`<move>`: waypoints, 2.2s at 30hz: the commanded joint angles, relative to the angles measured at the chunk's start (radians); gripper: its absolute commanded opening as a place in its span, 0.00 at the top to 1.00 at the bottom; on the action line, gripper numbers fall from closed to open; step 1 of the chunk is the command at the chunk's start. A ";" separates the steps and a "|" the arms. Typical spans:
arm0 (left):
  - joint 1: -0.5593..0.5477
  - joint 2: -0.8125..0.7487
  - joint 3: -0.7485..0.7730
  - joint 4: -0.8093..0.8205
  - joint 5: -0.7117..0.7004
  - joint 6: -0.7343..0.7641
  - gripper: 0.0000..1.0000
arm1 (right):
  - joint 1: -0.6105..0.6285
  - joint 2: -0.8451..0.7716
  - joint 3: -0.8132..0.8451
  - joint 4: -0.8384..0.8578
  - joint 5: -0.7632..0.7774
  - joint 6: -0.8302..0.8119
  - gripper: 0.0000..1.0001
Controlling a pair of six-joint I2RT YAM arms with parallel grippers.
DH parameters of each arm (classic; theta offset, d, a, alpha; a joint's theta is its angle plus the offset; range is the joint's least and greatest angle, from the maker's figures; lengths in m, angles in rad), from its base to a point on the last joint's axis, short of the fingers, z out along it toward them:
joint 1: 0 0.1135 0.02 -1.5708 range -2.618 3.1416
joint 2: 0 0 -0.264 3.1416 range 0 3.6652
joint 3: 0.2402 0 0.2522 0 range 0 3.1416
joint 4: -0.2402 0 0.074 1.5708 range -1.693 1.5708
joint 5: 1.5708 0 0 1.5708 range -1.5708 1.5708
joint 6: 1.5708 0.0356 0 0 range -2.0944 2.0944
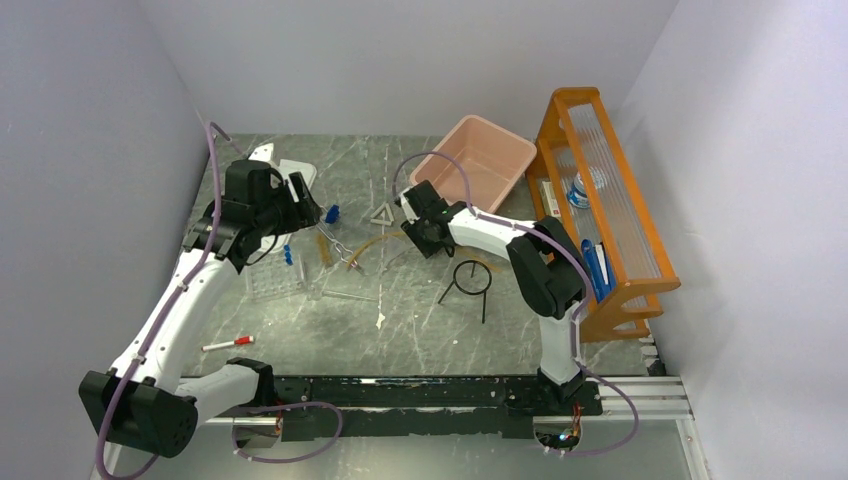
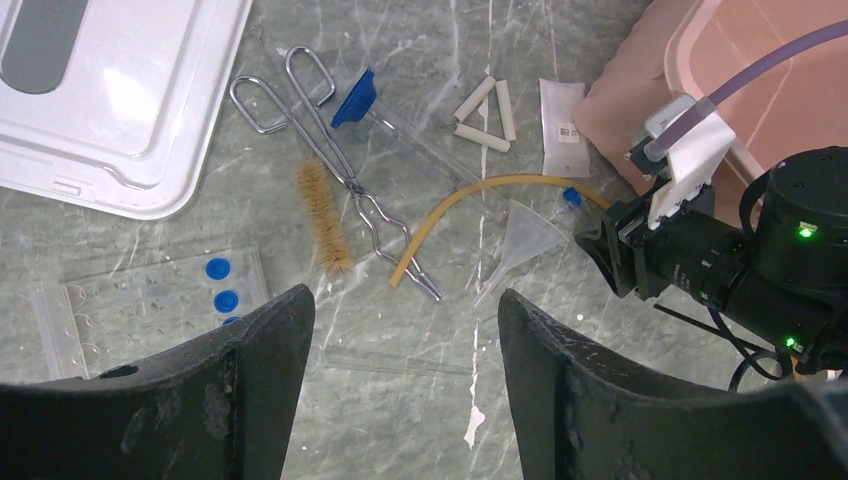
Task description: Organize the chemistry lab equipment
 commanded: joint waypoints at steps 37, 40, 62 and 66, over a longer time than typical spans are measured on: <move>0.008 0.031 -0.041 0.114 0.444 -0.114 0.09 | -0.004 -0.413 -0.255 0.252 -0.255 0.194 0.89; 0.006 0.049 -0.091 0.206 0.597 -0.182 0.11 | 0.004 -0.488 -0.293 0.297 -0.370 0.228 0.89; -0.184 0.155 -0.163 0.289 0.598 -0.425 0.59 | 0.155 -0.621 -0.376 0.324 -0.478 0.206 0.87; -0.185 0.151 -0.126 0.209 0.571 -0.384 0.61 | 0.156 -0.620 -0.366 0.312 -0.475 0.180 0.87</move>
